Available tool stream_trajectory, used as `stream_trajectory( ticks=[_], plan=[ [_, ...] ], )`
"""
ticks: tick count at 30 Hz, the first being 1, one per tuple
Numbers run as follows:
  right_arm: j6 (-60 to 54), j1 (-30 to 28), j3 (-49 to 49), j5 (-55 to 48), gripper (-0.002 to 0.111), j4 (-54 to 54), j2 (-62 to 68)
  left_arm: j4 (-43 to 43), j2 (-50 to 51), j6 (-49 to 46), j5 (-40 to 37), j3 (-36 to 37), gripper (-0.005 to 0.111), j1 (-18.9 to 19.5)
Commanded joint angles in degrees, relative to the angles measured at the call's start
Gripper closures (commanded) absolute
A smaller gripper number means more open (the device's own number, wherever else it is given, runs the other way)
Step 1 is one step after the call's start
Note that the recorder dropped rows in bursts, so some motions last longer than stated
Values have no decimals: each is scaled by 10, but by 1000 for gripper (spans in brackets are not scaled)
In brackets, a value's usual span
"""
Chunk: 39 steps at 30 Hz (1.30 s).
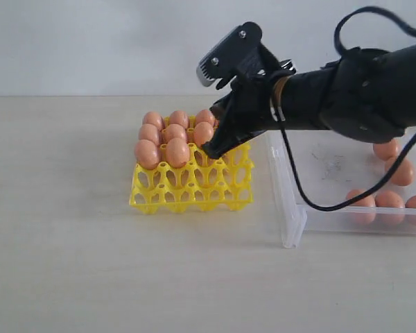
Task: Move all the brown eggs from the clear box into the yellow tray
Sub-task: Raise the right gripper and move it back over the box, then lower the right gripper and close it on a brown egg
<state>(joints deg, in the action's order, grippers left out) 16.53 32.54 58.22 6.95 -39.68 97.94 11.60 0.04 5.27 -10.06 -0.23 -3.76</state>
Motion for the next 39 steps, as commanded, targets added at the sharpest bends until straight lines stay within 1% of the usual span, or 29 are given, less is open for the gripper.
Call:
stream_trajectory(
  ticks=[1, 4, 7, 8, 9, 11, 15, 17, 20, 24, 30, 32, 34, 36, 39],
  plan=[
    [-40, -26, -5, -99, 109, 37, -40, -1, 0, 3, 2, 2, 103, -3],
    [-3, -65, 1, -188, 109, 35, -46, -1, 0, 3, 2, 2, 103, -3],
    [104, -120, 19, -298, 109, 35, -46, -1, 0, 3, 2, 2, 103, -3],
    [131, -139, 27, -337, 108, 37, -46, -1, 0, 3, 2, 2, 103, -3],
    [135, -158, 35, -371, 107, 47, -46, -1, 0, 3, 2, 2, 103, -3],
    [91, -192, 52, -426, 100, 91, -45, -1, 0, 3, 2, 2, 103, -3],
    [-43, -239, 112, -536, 76, 229, -25, -1, 0, 3, 2, 2, 103, -3],
    [-79, -253, 145, -596, 68, 269, -6, -1, 0, 3, 2, 2, 103, -3],
    [-110, -263, 199, -677, 68, 299, 37, -1, 0, 3, 2, 2, 103, -3],
    [-111, -263, 265, -769, 68, 299, 105, -1, 0, 3, 2, 2, 103, -3],
    [-108, -263, 324, -769, 67, 298, 177, -1, 0, 3, 2, 2, 103, -3],
    [-107, -263, 334, -769, 63, 288, 187, -1, 0, 3, 2, 2, 103, -3],
    [-96, -263, 339, -764, 56, 278, 196, -1, 0, 3, 2, 2, 103, -3],
    [-79, -263, 339, -752, 51, 258, 204, -1, 0, 3, 2, 2, 103, -3],
    [-73, -263, 339, -743, 50, 237, 214, -1, 0, 3, 2, 2, 103, -3]
  ],
)
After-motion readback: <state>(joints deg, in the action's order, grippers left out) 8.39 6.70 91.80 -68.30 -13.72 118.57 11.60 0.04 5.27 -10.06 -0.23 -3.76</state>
